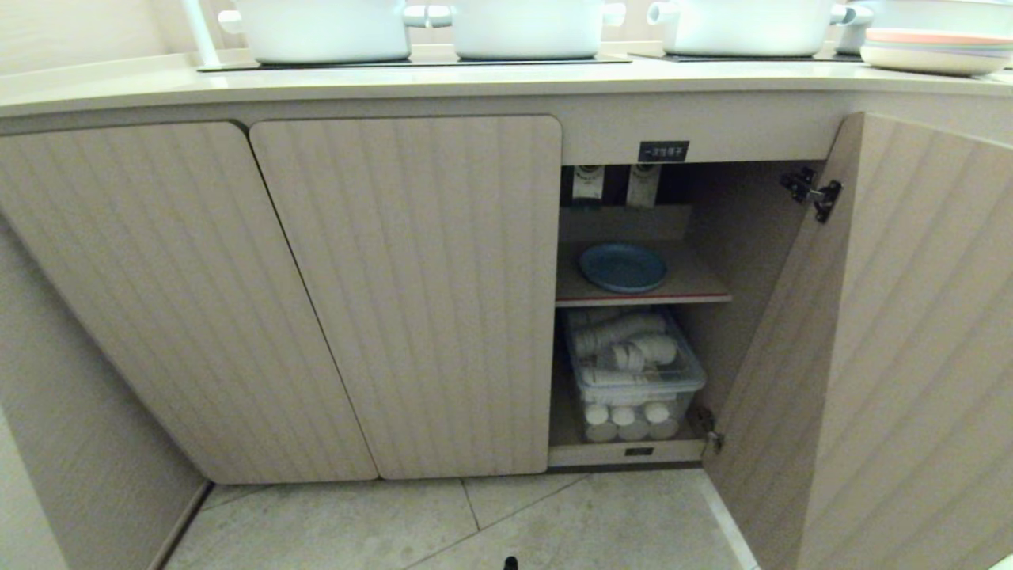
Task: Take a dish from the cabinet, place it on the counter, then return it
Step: Take the plate from the cabinet
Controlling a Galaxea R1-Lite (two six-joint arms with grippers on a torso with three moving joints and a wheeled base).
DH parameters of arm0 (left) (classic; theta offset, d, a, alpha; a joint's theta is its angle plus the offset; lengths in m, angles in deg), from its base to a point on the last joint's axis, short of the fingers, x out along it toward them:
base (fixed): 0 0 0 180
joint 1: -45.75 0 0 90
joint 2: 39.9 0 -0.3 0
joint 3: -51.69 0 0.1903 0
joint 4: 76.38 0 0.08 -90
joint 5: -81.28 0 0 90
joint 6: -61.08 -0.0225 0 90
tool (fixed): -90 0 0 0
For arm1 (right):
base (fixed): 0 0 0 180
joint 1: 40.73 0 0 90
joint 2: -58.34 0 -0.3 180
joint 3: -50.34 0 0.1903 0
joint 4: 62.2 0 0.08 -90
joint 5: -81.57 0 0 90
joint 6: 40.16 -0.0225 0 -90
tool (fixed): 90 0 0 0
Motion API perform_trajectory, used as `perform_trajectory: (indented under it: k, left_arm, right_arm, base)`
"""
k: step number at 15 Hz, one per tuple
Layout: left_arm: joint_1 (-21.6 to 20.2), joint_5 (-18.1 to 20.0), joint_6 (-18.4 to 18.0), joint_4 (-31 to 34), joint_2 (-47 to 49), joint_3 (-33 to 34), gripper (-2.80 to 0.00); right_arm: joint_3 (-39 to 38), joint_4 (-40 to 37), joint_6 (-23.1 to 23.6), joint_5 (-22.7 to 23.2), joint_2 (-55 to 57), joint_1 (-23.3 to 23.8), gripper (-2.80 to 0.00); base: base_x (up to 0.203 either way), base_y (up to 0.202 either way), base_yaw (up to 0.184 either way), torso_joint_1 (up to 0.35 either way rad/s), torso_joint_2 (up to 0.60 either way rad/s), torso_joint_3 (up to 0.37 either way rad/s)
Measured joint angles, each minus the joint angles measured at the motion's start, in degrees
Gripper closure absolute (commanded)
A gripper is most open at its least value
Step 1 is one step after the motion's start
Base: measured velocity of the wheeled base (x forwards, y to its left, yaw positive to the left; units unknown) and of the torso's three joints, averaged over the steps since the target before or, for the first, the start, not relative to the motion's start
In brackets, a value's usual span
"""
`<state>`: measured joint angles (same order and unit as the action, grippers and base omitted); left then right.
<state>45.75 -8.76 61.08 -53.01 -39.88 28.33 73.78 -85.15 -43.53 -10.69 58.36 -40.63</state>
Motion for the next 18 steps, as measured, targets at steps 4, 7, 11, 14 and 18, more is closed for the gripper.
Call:
perform_trajectory:
  k: [4,7,11,14,18]
  left_arm:
    - [0.0,0.0,0.0,0.0,0.0,0.0,0.00]
    - [0.0,0.0,0.0,0.0,0.0,0.0,0.00]
    - [0.0,0.0,0.0,0.0,0.0,0.0,0.00]
    - [0.0,0.0,0.0,0.0,0.0,0.0,0.00]
    - [0.0,0.1,0.0,0.0,0.0,0.0,0.00]
  right_arm:
    - [0.0,0.0,0.0,0.0,0.0,0.0,0.00]
    - [0.0,0.0,0.0,0.0,0.0,0.0,0.00]
    - [0.0,0.0,0.0,0.0,0.0,0.0,0.00]
    - [0.0,0.0,0.0,0.0,0.0,0.0,0.00]
    - [0.0,0.0,0.0,0.0,0.0,0.0,0.00]
  base:
    - [0.000,0.000,0.000,0.000,0.00,0.000]
    - [0.000,0.000,0.000,0.000,0.00,0.000]
    - [0.000,0.000,0.000,0.000,0.00,0.000]
    - [0.000,0.000,0.000,0.000,0.00,0.000]
    - [0.000,0.000,0.000,0.000,0.00,0.000]
